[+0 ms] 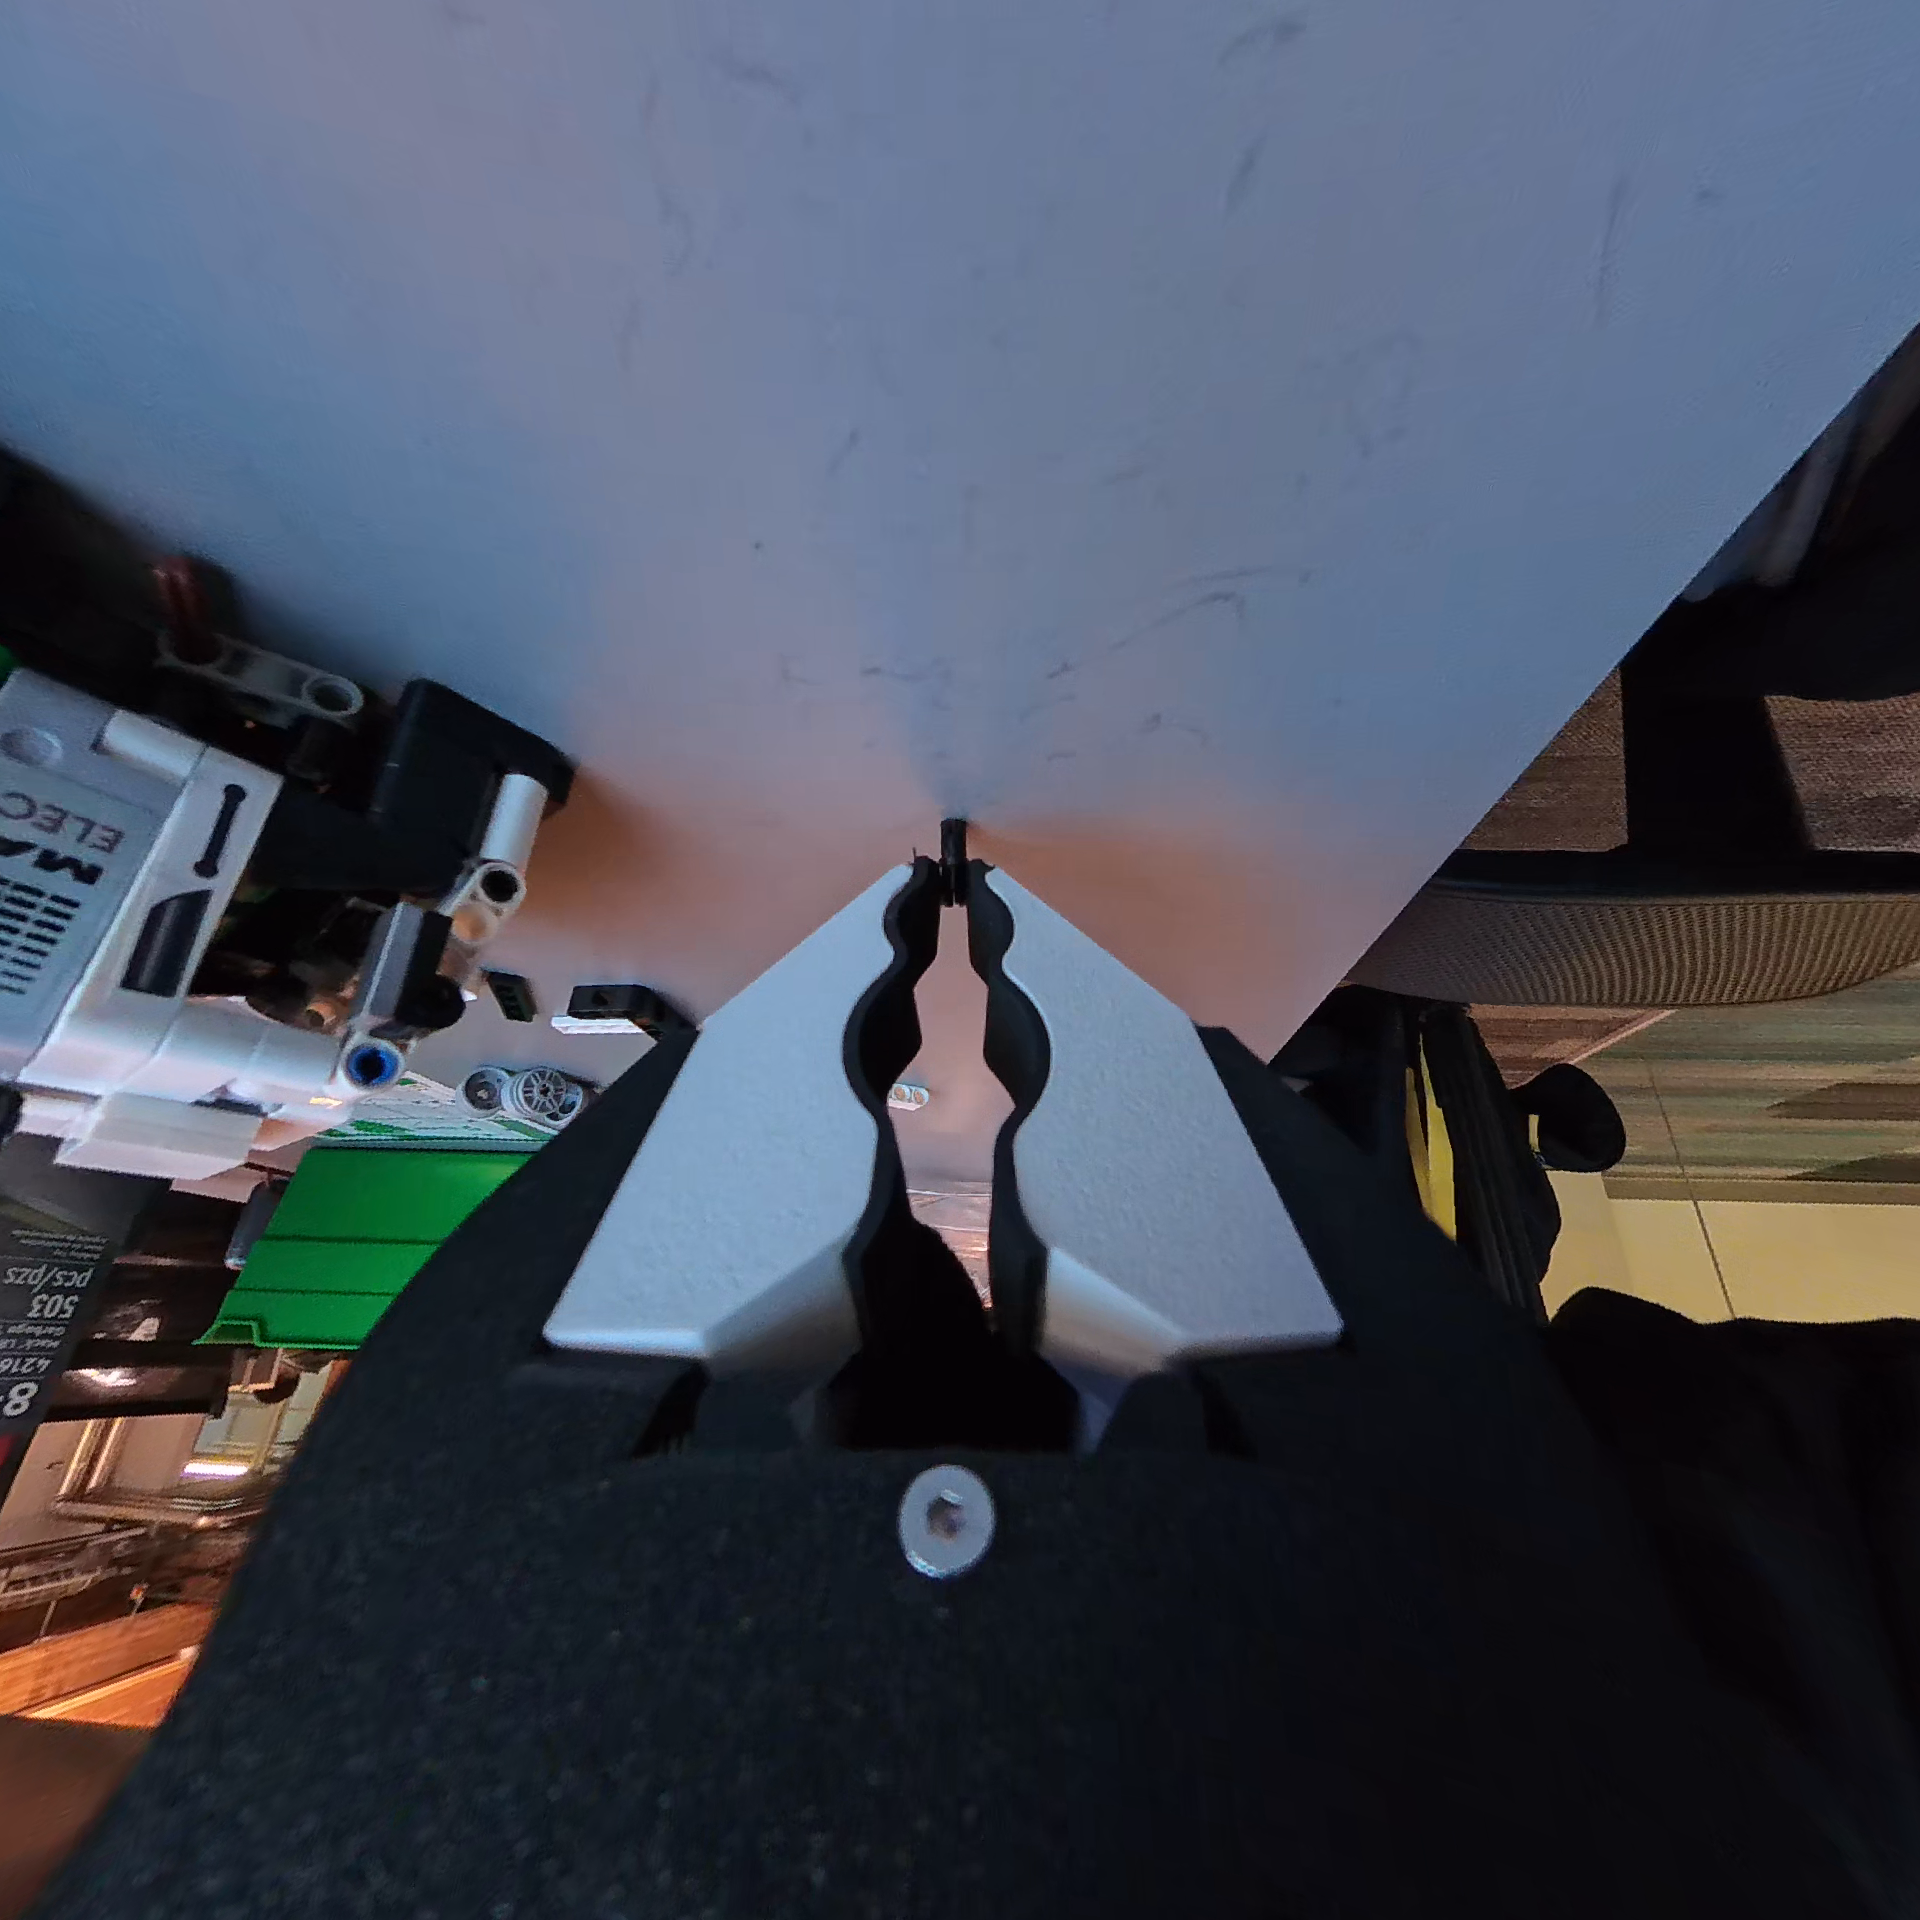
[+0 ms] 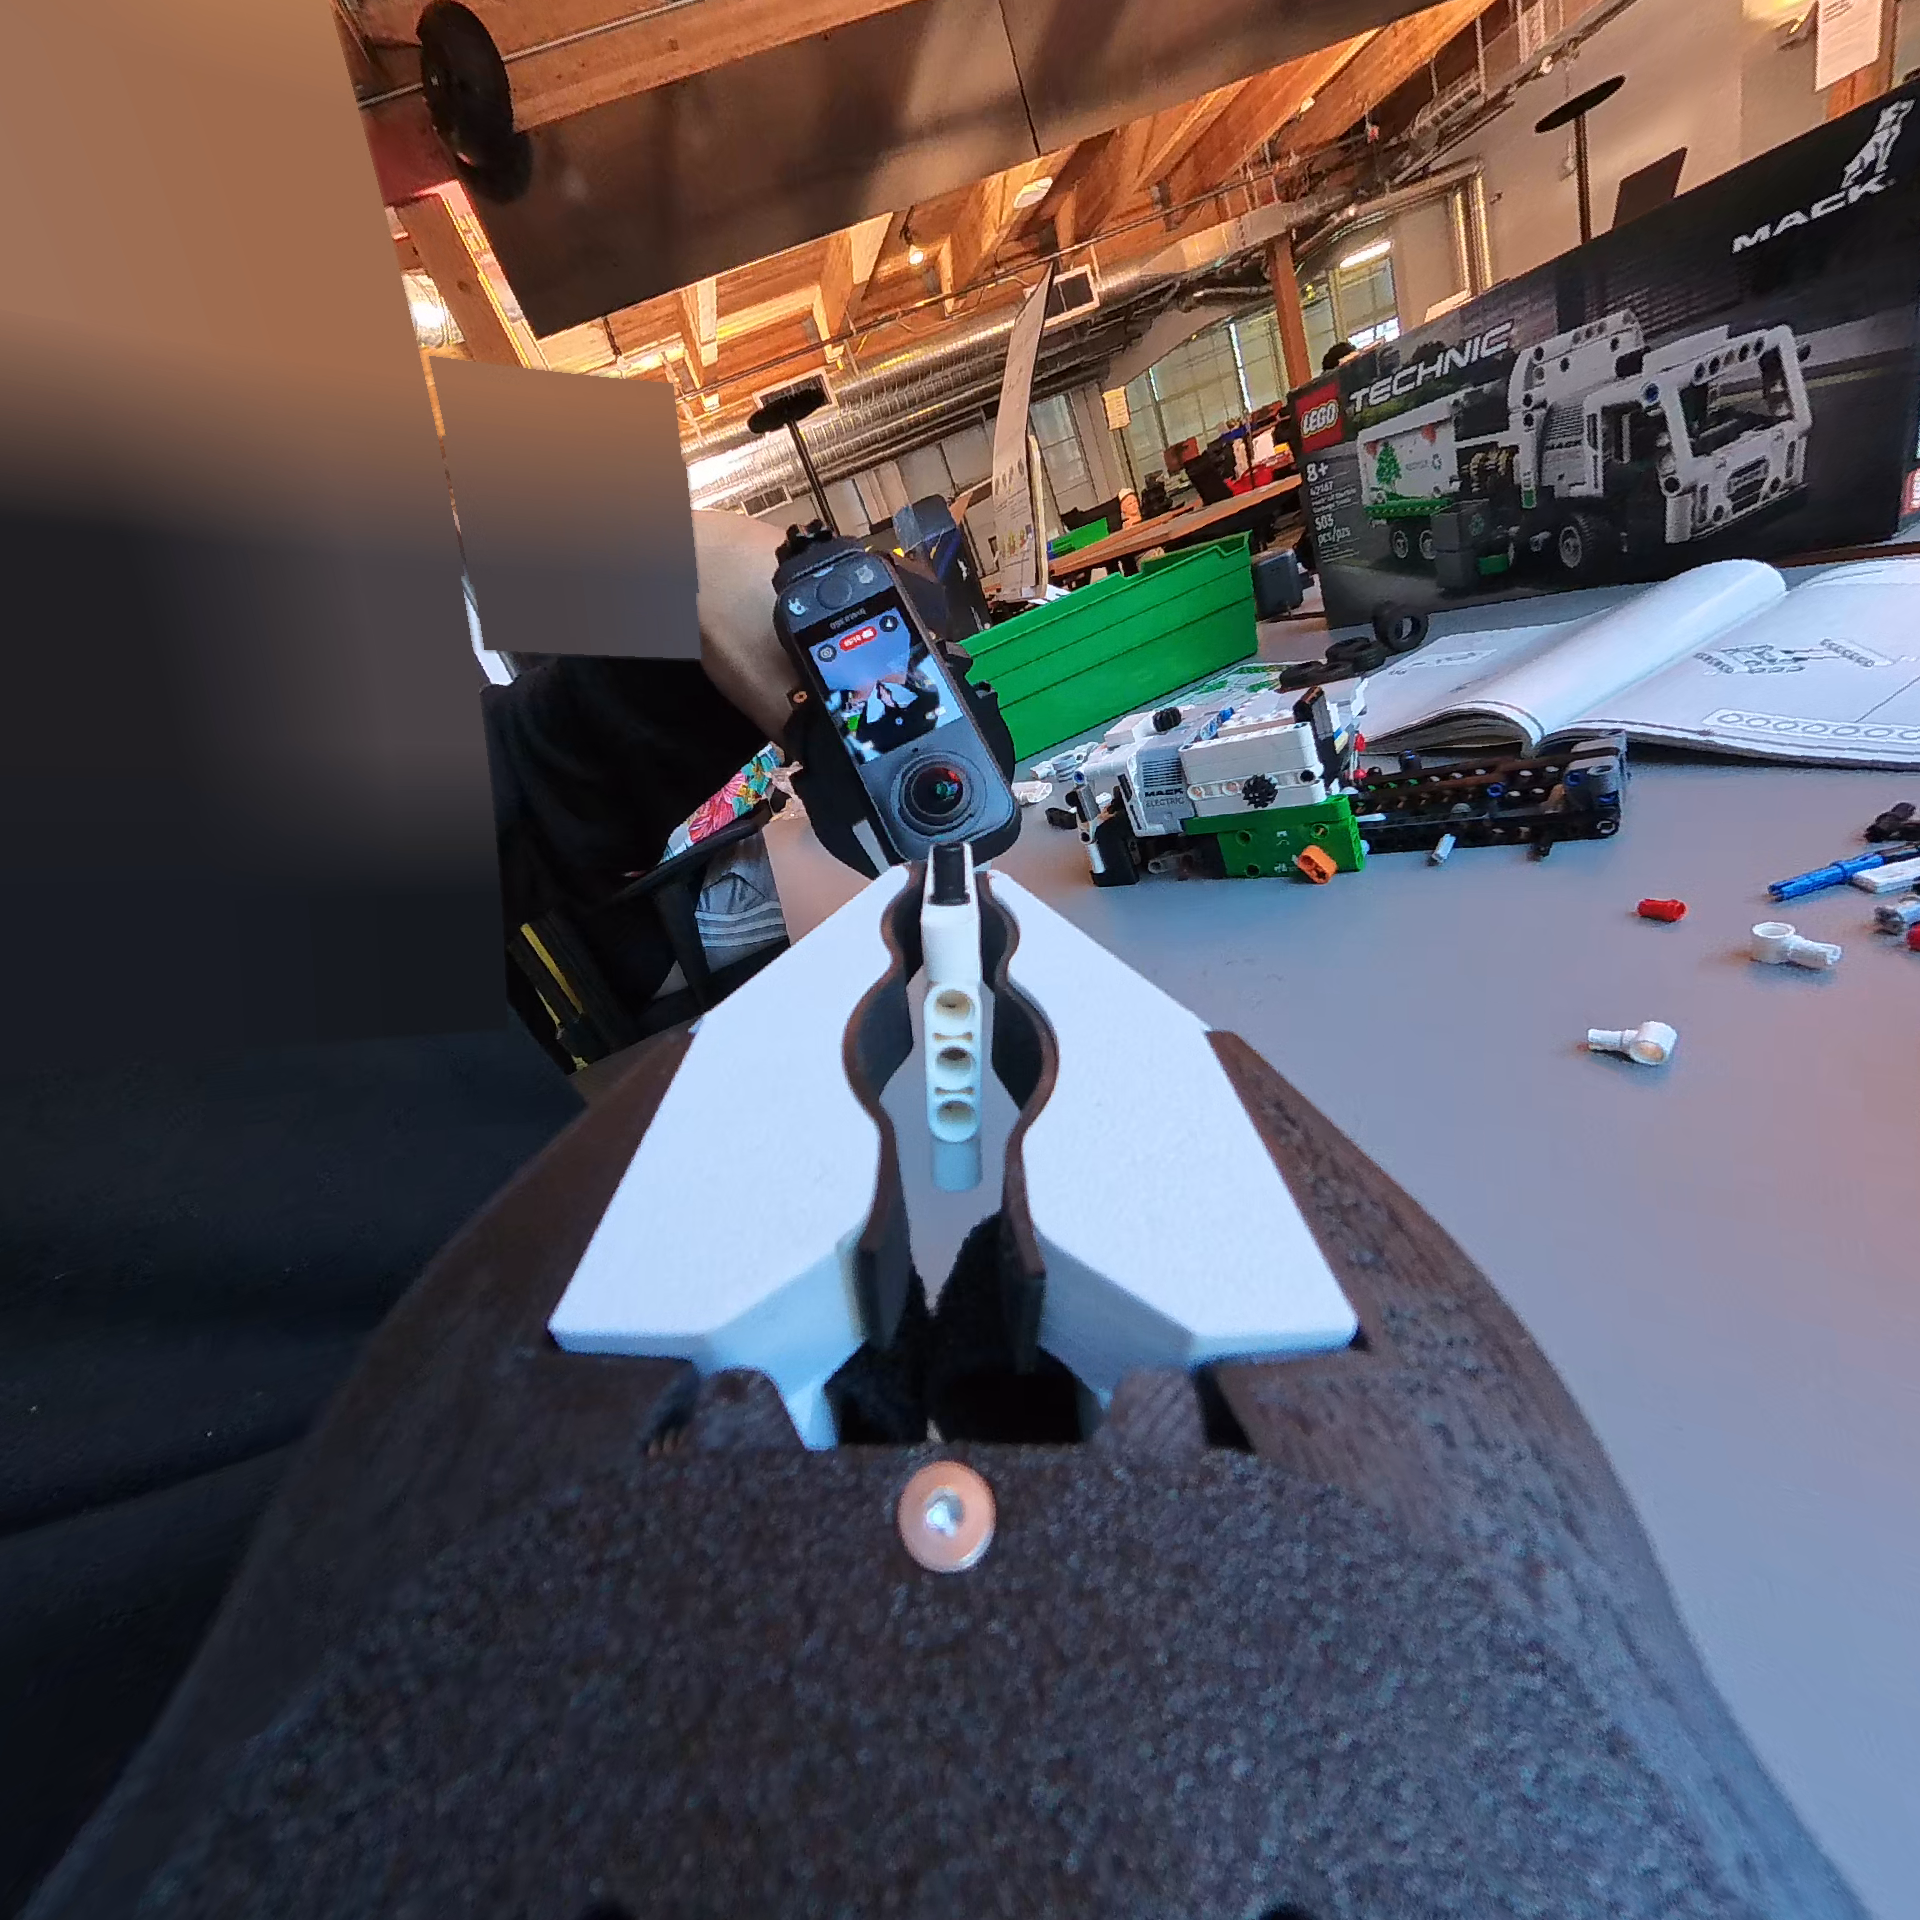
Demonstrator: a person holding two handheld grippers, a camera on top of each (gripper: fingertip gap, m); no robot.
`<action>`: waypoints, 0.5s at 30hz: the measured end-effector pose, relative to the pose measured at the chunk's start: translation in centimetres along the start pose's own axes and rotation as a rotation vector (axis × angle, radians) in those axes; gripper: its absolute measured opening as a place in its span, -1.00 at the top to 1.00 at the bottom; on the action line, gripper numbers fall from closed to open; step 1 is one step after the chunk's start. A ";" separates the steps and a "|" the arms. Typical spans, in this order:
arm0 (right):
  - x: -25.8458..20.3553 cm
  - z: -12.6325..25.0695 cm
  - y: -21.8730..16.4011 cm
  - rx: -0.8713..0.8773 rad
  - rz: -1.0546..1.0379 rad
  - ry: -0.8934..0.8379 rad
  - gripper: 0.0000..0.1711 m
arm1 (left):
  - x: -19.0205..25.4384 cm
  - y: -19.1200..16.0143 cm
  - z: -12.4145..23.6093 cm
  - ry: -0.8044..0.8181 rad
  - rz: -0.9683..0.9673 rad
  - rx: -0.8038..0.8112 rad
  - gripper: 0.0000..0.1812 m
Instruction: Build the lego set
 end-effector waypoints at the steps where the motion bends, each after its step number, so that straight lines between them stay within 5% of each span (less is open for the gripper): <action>1: 0.0 0.0 0.0 0.000 0.000 0.000 0.92 | 0.0 0.0 0.0 0.001 -0.003 -0.004 0.96; 15: 0.0 0.0 0.0 -0.005 -0.003 0.005 0.92 | -0.3 0.4 0.2 -0.003 -0.035 -0.045 0.96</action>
Point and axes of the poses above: each gripper's, where its closed fingertips meet, z back along the fingers, y out of its top, x = y × z across the jaws, the point moved 4 cm from there along z, back along the fingers, and after that the axes turned 6 degrees about -y, right-handed, at the moved point
